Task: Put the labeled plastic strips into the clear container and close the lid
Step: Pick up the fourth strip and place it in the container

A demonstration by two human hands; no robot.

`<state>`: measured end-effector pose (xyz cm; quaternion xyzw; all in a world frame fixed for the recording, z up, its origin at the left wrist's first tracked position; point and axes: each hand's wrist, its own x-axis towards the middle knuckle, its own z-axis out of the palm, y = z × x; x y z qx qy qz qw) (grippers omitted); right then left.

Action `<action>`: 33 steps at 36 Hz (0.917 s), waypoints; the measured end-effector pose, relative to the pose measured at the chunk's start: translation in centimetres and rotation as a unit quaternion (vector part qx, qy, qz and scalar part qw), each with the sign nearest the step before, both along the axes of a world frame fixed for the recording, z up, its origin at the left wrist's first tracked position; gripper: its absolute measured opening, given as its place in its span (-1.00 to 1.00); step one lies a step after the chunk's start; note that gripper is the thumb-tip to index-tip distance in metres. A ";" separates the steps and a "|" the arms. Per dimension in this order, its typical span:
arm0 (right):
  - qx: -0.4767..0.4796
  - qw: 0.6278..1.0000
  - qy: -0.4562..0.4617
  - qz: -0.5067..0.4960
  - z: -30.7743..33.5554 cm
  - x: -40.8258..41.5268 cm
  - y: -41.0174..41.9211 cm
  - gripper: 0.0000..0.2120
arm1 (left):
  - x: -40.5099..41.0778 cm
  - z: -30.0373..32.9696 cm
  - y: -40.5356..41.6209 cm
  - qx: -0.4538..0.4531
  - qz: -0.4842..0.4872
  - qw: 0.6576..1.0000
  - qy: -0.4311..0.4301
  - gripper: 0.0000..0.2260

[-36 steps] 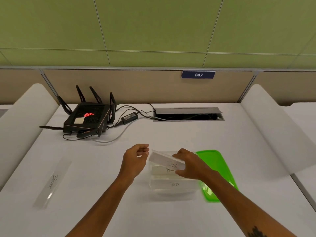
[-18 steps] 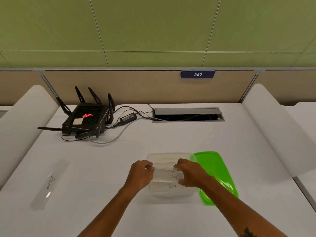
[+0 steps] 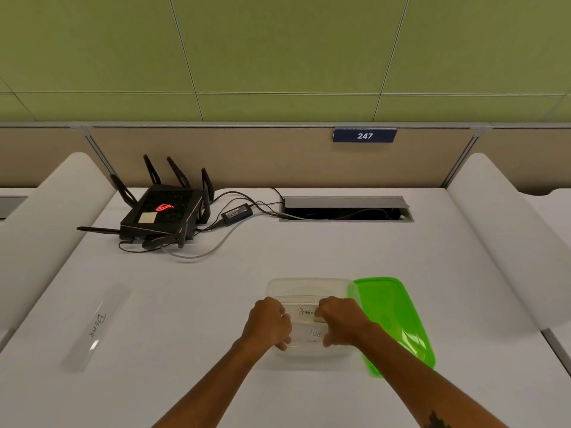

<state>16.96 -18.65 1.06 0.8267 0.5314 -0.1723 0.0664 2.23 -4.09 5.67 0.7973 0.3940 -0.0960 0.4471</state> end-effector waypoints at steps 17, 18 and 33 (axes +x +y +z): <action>-0.042 0.997 -0.035 0.047 0.6 -1.0 0.4 -0.73 | 0.5 -1.6 0.4 0.062 -0.047 0.995 0.068 -0.76; -0.040 0.997 -0.037 0.047 0.6 -1.0 0.4 -0.73 | 0.5 -1.7 0.4 0.058 -0.048 0.995 0.068 -0.75; -0.052 0.998 0.020 -0.033 -0.1 -0.8 -0.2 -0.45 | -0.4 -2.3 1.3 0.008 -0.058 0.997 0.052 -0.79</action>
